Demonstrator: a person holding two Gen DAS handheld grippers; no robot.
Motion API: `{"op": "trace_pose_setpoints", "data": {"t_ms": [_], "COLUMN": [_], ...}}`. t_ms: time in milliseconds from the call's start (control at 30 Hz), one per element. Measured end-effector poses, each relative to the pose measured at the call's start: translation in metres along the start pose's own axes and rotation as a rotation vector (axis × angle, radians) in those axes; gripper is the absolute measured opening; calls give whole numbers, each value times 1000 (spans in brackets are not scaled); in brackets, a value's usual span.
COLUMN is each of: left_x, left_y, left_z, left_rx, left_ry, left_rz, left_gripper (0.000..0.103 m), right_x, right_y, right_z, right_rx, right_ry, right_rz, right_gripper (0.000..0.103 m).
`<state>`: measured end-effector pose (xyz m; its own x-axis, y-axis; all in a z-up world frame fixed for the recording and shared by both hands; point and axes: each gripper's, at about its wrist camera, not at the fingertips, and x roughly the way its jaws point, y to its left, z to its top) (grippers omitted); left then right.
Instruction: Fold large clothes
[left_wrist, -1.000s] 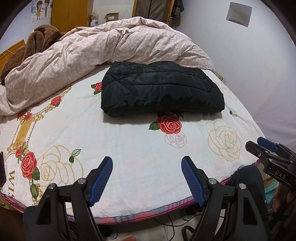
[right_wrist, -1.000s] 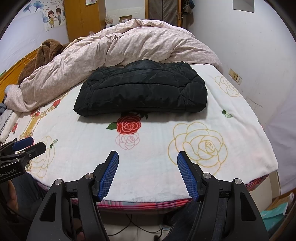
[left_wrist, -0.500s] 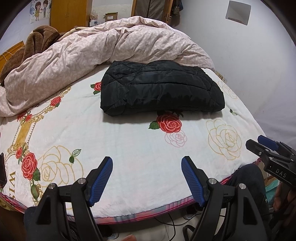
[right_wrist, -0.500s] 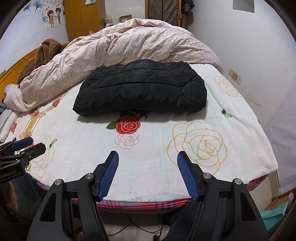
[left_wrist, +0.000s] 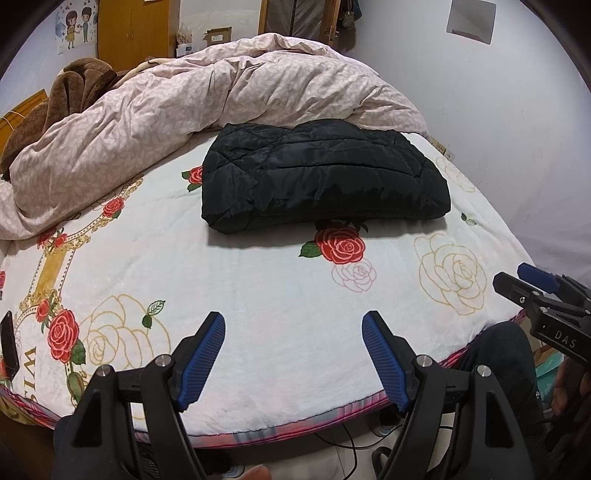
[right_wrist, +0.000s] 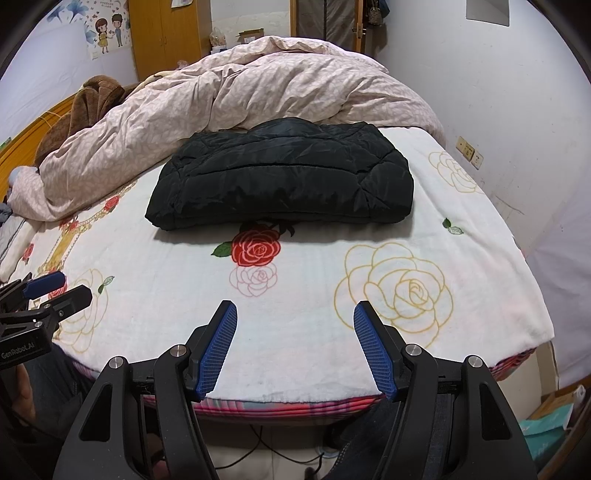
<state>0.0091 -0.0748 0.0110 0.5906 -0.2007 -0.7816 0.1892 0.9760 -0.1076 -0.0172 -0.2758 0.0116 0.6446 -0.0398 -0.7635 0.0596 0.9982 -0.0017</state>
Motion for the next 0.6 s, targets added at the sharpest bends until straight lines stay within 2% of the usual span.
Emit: {"op": "trace_pose_setpoints", "data": {"t_ms": [600], "left_x": [4], "left_y": [1], "left_z": [-1], "left_rx": [11], "left_ry": [7], "left_rz": [7], "left_gripper": [78], "right_x": [2], "right_y": [-2], "right_z": [-2], "right_rx": [-6], "right_ry": [4], "right_rz": [-2], "right_gripper": [66]}}
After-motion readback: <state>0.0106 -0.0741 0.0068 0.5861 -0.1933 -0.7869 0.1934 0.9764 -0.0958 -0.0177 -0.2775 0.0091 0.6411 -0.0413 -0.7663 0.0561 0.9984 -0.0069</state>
